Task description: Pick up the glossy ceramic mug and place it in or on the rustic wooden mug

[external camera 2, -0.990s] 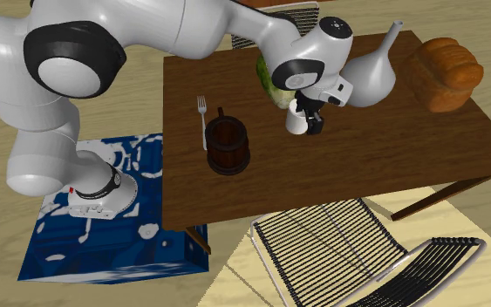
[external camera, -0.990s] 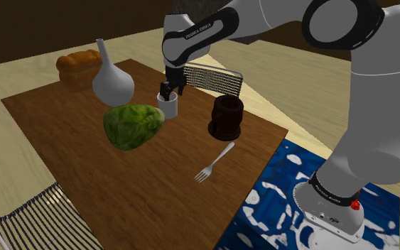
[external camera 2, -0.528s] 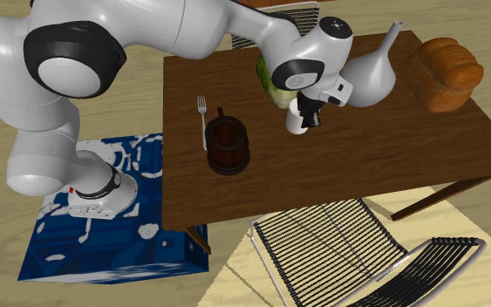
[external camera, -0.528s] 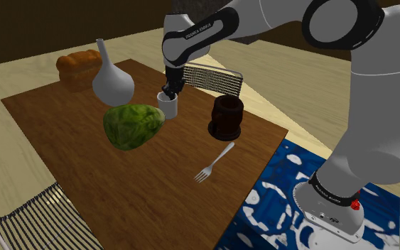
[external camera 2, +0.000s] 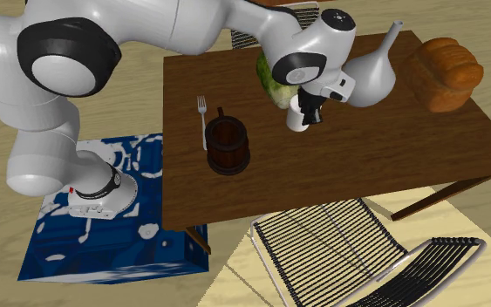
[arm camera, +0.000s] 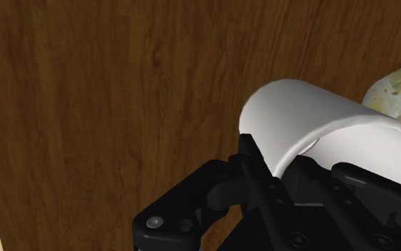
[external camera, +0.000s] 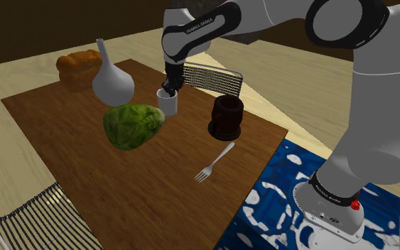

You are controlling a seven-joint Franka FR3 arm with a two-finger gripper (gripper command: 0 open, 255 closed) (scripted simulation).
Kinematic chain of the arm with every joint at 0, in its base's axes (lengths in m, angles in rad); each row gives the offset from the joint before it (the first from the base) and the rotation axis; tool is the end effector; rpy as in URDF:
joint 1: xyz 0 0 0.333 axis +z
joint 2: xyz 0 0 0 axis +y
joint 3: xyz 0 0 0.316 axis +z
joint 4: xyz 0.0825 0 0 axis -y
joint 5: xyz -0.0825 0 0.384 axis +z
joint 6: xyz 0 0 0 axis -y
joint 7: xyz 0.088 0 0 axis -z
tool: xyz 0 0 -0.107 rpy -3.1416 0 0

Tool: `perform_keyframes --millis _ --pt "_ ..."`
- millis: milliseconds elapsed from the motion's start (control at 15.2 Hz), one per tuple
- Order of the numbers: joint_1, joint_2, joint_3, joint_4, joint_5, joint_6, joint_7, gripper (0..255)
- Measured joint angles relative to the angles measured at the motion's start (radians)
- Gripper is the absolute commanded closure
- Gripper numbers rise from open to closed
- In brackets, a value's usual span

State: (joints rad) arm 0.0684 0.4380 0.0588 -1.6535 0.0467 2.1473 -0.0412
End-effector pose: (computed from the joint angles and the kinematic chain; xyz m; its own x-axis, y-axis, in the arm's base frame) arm 0.6716 0.0833 0.3633 0.9891 0.1353 0.0579 0.1389 -0.9883 -0.0631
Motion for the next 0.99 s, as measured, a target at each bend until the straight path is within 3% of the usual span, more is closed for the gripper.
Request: perform_keyframes --millis 990 --pt "0.001 -0.054 0.001 0.124 -0.002 -0.178 0.011 255"
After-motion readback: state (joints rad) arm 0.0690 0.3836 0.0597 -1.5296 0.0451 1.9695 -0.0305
